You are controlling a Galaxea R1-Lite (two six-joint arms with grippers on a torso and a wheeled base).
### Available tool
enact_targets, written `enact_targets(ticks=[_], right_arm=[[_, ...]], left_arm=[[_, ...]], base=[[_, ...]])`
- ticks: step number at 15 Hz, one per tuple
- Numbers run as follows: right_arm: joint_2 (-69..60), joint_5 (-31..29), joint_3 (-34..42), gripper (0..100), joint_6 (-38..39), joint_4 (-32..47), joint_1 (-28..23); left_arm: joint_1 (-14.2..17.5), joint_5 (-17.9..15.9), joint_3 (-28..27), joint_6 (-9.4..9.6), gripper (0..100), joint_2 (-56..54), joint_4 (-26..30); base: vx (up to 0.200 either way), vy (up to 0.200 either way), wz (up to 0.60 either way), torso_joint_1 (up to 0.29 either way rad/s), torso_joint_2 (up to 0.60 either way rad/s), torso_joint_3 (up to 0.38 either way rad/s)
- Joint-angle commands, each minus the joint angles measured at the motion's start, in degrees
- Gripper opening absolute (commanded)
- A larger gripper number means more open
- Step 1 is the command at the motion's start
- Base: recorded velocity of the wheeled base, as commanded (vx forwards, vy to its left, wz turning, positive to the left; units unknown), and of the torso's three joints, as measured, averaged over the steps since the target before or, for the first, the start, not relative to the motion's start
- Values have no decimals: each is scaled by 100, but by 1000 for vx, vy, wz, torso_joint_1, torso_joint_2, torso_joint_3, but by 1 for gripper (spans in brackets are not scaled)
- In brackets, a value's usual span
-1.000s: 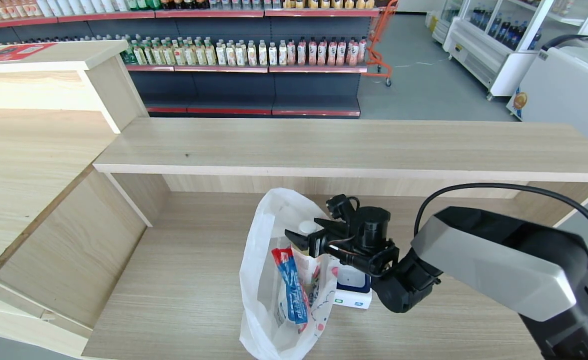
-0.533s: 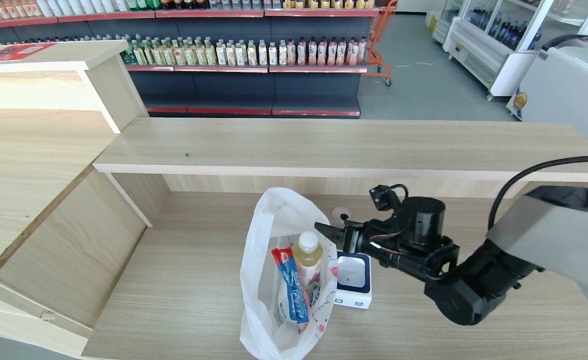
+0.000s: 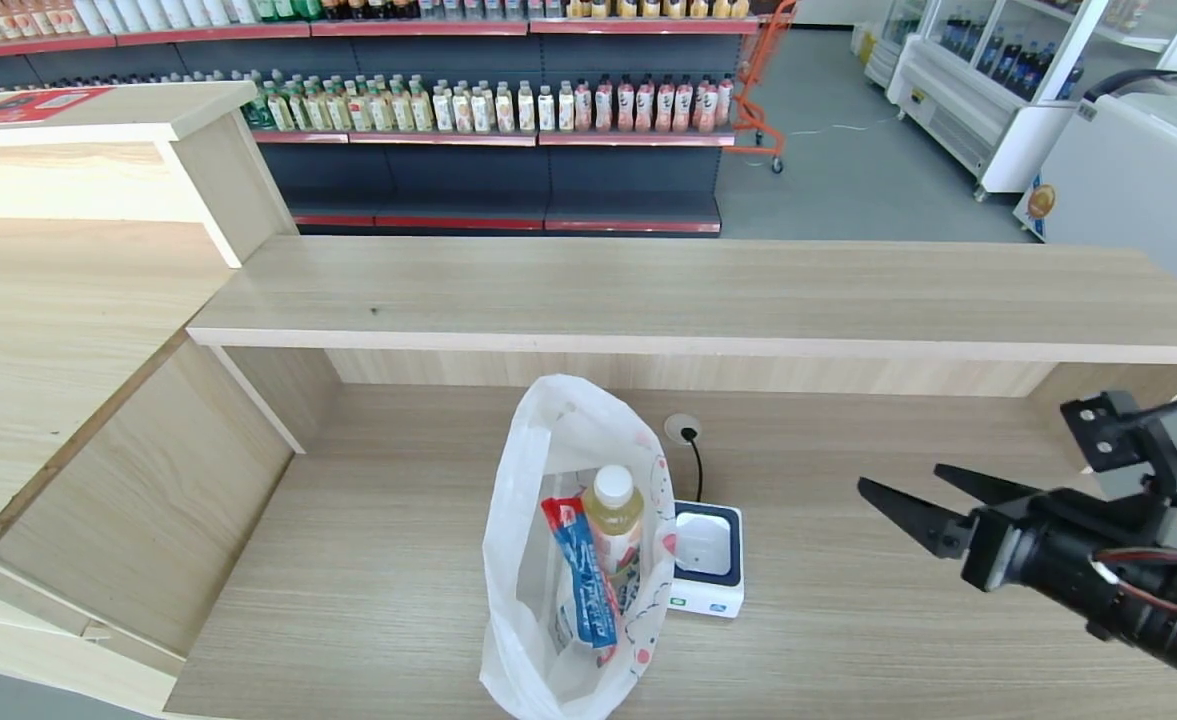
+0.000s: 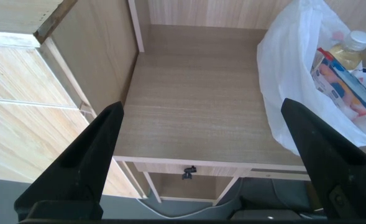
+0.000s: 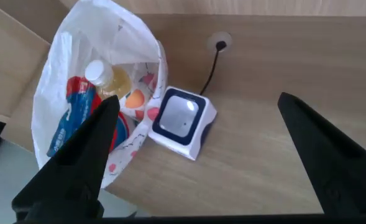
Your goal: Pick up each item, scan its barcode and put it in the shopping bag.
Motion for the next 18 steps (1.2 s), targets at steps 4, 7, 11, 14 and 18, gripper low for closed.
enact_targets(ticks=[4, 7, 11, 14, 18], right_arm=[[-4408, -675, 1011, 100, -249, 3469, -653], [-6763, -675, 1011, 100, -513, 5623, -1162], [-8363, -807, 1011, 100, -1128, 6352, -1444], [-8363, -921, 1011, 100, -864, 6475, -1444], [-8363, -957, 1011, 100, -882, 6502, -1444]], left_arm=[[8, 2, 1, -2, 100, -2, -1], [-1, 2, 1, -2, 100, -2, -1], [-1, 2, 1, -2, 100, -2, -1], [-1, 2, 1, -2, 100, -2, -1], [-1, -6, 1, -2, 100, -2, -1]], base=[[0, 0, 0, 0, 0, 0], [0, 0, 0, 0, 0, 0], [0, 0, 0, 0, 0, 0], [0, 0, 0, 0, 0, 0], [0, 0, 0, 0, 0, 0]])
